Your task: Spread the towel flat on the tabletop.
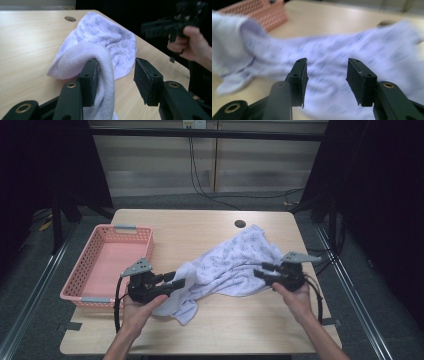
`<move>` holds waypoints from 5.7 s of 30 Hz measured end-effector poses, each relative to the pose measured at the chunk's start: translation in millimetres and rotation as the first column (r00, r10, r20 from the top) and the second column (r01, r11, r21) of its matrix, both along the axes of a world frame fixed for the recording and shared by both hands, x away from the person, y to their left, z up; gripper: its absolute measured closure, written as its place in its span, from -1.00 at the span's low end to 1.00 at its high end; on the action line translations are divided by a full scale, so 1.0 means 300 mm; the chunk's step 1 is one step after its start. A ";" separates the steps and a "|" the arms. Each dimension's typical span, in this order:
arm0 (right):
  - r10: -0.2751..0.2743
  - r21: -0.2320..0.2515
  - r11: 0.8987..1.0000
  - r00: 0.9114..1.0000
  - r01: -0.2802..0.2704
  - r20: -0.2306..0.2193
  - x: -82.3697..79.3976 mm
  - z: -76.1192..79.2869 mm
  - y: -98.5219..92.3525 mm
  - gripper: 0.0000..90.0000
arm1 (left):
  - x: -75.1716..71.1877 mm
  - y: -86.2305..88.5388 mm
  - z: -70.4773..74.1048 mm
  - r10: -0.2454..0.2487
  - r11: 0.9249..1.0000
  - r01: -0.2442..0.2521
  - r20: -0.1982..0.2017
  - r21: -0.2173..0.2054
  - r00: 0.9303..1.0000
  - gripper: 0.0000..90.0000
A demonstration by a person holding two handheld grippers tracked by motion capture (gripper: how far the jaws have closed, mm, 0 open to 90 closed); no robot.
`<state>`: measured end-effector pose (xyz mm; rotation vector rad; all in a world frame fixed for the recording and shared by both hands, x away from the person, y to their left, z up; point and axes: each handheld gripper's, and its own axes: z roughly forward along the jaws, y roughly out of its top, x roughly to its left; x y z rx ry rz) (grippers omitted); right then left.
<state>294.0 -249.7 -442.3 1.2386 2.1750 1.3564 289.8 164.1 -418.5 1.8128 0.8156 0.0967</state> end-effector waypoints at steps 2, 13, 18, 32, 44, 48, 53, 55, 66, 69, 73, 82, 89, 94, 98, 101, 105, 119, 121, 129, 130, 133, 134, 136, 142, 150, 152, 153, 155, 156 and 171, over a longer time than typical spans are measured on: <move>0.043 -0.029 0.999 0.998 -0.045 -0.049 0.003 -0.057 0.044 0.12 | 0.007 0.000 -0.010 -0.001 1.000 0.000 -0.027 -0.032 1.000 0.22; 0.132 -0.181 0.972 0.986 -0.148 -0.098 0.026 -0.216 0.194 0.10 | 0.018 0.002 -0.071 0.007 1.000 -0.007 -0.039 -0.007 0.999 0.50; 0.113 -0.251 0.958 0.986 -0.141 -0.122 0.010 -0.195 0.181 0.91 | 0.013 -0.004 -0.057 -0.010 1.000 0.009 -0.030 -0.025 0.999 0.68; -0.193 -0.294 0.943 0.975 0.155 -0.107 0.039 -0.158 -0.244 0.67 | 0.050 -0.033 -0.056 0.004 0.996 -0.012 -0.080 -0.089 0.997 0.36; 0.136 -0.163 0.975 0.985 -0.151 -0.103 -0.176 -0.120 0.032 0.32 | -0.054 -0.029 -0.014 -0.048 0.999 0.048 0.016 0.012 0.999 0.38; 0.235 -0.078 0.966 0.963 -0.247 -0.133 -0.153 -0.143 0.135 0.34 | -0.047 -0.077 -0.047 -0.126 0.992 0.126 -0.001 0.006 0.992 0.51; 0.341 -0.042 0.935 0.926 -0.352 -0.164 -0.133 -0.195 0.256 0.28 | -0.027 -0.144 -0.099 -0.171 0.981 0.172 -0.016 0.092 0.985 0.38; 0.365 -0.046 0.925 0.918 -0.376 -0.153 -0.143 -0.191 0.285 0.23 | -0.006 -0.152 -0.130 -0.163 0.980 0.168 -0.056 0.103 0.985 0.30; 0.400 -0.025 0.912 0.903 -0.409 -0.154 -0.162 -0.208 0.339 0.11 | 0.079 -0.193 -0.255 -0.120 0.948 0.154 -0.134 0.278 0.984 0.88; 0.410 -0.029 0.908 0.900 -0.418 -0.149 -0.166 -0.205 0.345 0.09 | 0.096 -0.183 -0.263 -0.114 0.960 0.151 -0.165 0.237 0.980 1.00; 0.429 0.006 0.902 0.893 -0.432 -0.136 -0.166 -0.192 0.365 0.05 | 0.093 -0.187 -0.262 -0.109 0.959 0.146 -0.159 0.244 0.981 1.00; 0.349 -0.100 0.925 0.923 -0.367 -0.164 -0.150 -0.190 0.322 0.90 | 0.091 -0.150 -0.258 -0.071 0.958 0.116 -0.174 0.262 0.982 1.00; 0.195 -0.094 0.974 0.973 -0.207 -0.121 -0.086 -0.129 0.100 0.91 | 0.017 -0.130 -0.245 -0.081 0.924 0.139 -0.172 0.356 0.982 0.91; 0.184 -0.117 0.972 0.970 -0.203 -0.158 -0.074 -0.151 0.053 0.63 | 0.003 -0.116 -0.225 -0.091 0.951 0.134 -0.163 0.279 0.982 0.77; 0.156 -0.105 0.980 0.977 -0.172 -0.144 -0.083 -0.132 0.042 0.36 | -0.008 -0.172 -0.158 -0.161 0.965 0.175 -0.089 0.197 0.983 0.66; 0.137 -0.091 0.985 0.984 -0.148 -0.112 -0.109 -0.100 0.026 0.27 | -0.020 -0.234 -0.119 -0.218 0.962 0.225 -0.062 0.154 0.974 0.61; 0.134 -0.043 0.989 0.985 -0.139 -0.105 -0.157 -0.090 0.001 0.35 | -0.013 -0.323 -0.118 -0.258 0.954 0.265 -0.062 0.144 0.964 0.43; 0.306 -0.104 0.940 0.938 -0.325 -0.164 -0.142 -0.195 0.144 0.13 | 0.058 -0.362 -0.165 -0.209 0.960 0.217 -0.067 0.178 0.976 0.95; 0.307 -0.107 0.939 0.937 -0.326 -0.165 -0.148 -0.196 0.143 0.12 | 0.065 -0.327 -0.145 -0.193 0.972 0.200 -0.063 0.124 0.979 0.95; 0.313 -0.241 0.913 0.944 -0.329 -0.100 -0.203 -0.196 0.159 0.35 | 0.070 -0.159 -0.059 -0.087 0.996 0.087 -0.013 -0.008 0.996 0.95; 0.304 -0.256 0.913 0.948 -0.317 -0.093 -0.203 -0.195 0.158 0.46 | 0.072 -0.141 -0.054 -0.077 0.997 0.076 -0.014 -0.021 0.997 0.95; 0.294 -0.255 0.917 0.952 -0.307 -0.089 -0.190 -0.195 0.161 0.69 | 0.078 -0.099 -0.030 -0.047 0.998 0.047 0.001 -0.048 0.999 0.95; 0.289 -0.262 0.916 0.952 -0.305 -0.096 -0.185 -0.192 0.167 0.82 | 0.079 -0.087 -0.020 -0.036 0.998 0.037 0.012 -0.049 0.999 0.95; 0.294 -0.230 0.919 0.946 -0.319 -0.136 -0.168 -0.187 0.164 0.90 | 0.076 -0.061 -0.002 -0.020 0.998 0.021 0.025 -0.065 1.000 0.95; 0.207 0.001 0.978 0.973 -0.208 -0.104 -0.110 -0.079 -0.018 0.94 | 0.067 0.031 0.034 0.050 0.993 -0.045 0.044 -0.107 0.998 0.96; 0.045 0.130 0.990 0.997 -0.052 0.057 -0.050 0.123 -0.209 0.94 | 0.109 0.088 0.089 0.112 0.981 -0.100 0.067 -0.165 0.991 0.96; 0.016 0.148 0.988 0.994 -0.032 0.108 -0.028 0.192 -0.230 0.94 | 0.128 0.084 0.120 0.117 0.980 -0.101 0.085 -0.171 0.990 0.96; 0.006 0.160 0.987 0.992 -0.026 0.128 -0.014 0.228 -0.237 0.94 | 0.139 0.078 0.140 0.120 0.979 -0.102 0.094 -0.174 0.988 0.96; -0.016 0.159 0.987 0.986 -0.010 0.165 0.017 0.298 -0.242 0.94 | 0.161 0.064 0.181 0.125 0.980 -0.104 0.112 -0.172 0.986 0.96; -0.021 0.159 0.987 0.983 -0.008 0.181 0.034 0.332 -0.242 0.94 | 0.172 0.055 0.202 0.131 0.979 -0.109 0.122 -0.173 0.984 0.96; -0.127 0.181 0.982 0.915 0.061 0.382 0.148 0.827 -0.257 0.94 | 0.209 0.005 0.601 0.161 0.973 -0.089 0.349 -0.212 0.923 0.97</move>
